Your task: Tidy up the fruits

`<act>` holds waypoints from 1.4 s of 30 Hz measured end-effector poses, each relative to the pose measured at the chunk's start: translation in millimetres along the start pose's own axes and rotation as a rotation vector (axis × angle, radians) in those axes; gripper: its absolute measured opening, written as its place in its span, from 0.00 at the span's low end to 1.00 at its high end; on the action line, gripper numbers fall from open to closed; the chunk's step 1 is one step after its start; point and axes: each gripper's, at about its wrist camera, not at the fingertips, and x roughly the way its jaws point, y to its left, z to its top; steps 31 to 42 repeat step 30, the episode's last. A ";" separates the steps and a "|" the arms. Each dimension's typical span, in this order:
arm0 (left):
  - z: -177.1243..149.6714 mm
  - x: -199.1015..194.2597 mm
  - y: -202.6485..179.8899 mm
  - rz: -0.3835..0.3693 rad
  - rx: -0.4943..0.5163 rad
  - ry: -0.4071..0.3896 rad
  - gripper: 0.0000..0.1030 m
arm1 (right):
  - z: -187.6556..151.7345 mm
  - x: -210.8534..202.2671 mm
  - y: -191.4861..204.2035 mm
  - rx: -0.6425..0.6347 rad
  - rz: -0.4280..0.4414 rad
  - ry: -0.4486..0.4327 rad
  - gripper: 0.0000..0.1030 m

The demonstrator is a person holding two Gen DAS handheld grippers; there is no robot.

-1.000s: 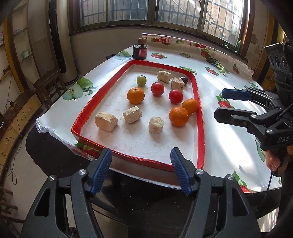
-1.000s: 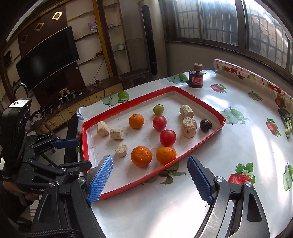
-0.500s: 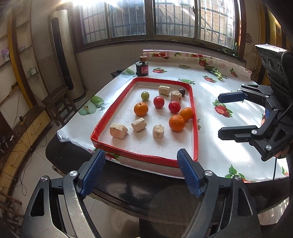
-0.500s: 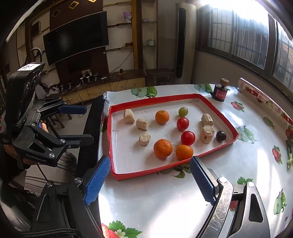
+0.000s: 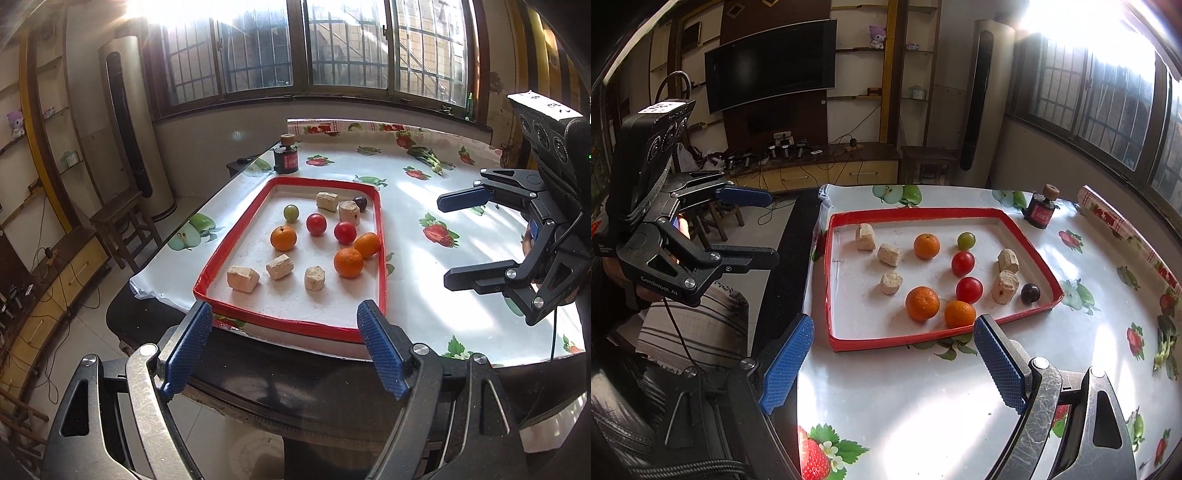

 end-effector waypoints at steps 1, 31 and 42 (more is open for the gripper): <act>0.0 -1.0 -0.4 0.001 0.000 -0.002 0.79 | -0.4 -0.1 0.8 -0.004 0.000 0.002 0.87; -2.0 -12.1 2.0 0.019 -0.019 -0.037 0.81 | -10.5 -1.1 11.4 -0.029 -0.007 0.006 0.87; -2.0 -12.1 2.0 0.019 -0.019 -0.037 0.81 | -10.5 -1.1 11.4 -0.029 -0.007 0.006 0.87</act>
